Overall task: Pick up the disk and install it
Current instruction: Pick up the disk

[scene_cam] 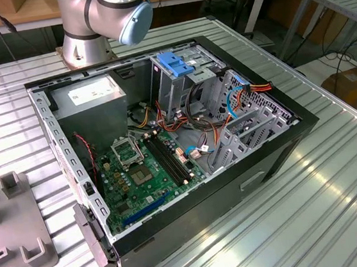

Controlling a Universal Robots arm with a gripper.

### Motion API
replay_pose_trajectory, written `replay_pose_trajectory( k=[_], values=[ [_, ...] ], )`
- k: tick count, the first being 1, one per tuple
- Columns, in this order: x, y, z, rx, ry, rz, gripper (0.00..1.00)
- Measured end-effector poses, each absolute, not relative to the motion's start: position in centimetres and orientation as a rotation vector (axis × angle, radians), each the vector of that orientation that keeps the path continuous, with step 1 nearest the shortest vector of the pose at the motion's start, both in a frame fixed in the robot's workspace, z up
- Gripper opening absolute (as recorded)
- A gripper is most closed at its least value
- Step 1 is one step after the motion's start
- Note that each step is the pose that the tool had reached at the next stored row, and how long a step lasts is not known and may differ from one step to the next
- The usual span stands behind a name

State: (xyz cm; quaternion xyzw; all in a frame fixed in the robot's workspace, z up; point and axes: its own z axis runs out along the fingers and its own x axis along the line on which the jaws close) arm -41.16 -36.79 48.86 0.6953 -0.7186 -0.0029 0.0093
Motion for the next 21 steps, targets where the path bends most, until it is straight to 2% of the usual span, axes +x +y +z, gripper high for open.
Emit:
replay_pose_trajectory(
  k=[21],
  values=[
    [-37.4, -36.8, 48.9, 2.171, -2.245, -0.009, 0.37]
  ],
)
